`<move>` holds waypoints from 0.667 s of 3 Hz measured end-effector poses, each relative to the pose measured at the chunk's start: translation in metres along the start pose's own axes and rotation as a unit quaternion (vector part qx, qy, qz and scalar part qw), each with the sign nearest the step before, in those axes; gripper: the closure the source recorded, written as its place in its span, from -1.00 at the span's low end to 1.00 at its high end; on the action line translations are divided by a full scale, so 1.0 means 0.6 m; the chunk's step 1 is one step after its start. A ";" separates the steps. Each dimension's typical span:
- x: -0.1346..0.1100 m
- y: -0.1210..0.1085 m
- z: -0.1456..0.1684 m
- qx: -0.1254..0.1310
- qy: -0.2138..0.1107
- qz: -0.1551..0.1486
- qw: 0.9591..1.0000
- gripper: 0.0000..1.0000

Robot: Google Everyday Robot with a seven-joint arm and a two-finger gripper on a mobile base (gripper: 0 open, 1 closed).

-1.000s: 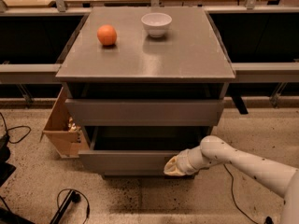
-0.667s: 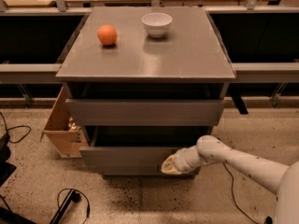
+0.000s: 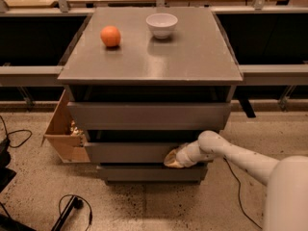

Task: Close middle drawer

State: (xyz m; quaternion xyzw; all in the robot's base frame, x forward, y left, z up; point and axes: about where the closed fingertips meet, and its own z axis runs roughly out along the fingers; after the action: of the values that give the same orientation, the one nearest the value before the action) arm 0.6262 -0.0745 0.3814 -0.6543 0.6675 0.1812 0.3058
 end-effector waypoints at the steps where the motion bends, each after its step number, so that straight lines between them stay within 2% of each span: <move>1: -0.004 -0.029 0.005 0.009 0.003 -0.004 1.000 1.00; 2: -0.004 -0.029 0.005 0.009 0.003 -0.004 1.000 0.56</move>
Offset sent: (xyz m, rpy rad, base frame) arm 0.0174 0.0022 0.0019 -0.0061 -0.0188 -0.0066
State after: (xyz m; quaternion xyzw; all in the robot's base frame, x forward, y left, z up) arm 0.6436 -0.0722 0.3833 -0.6547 0.6673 0.1721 0.3106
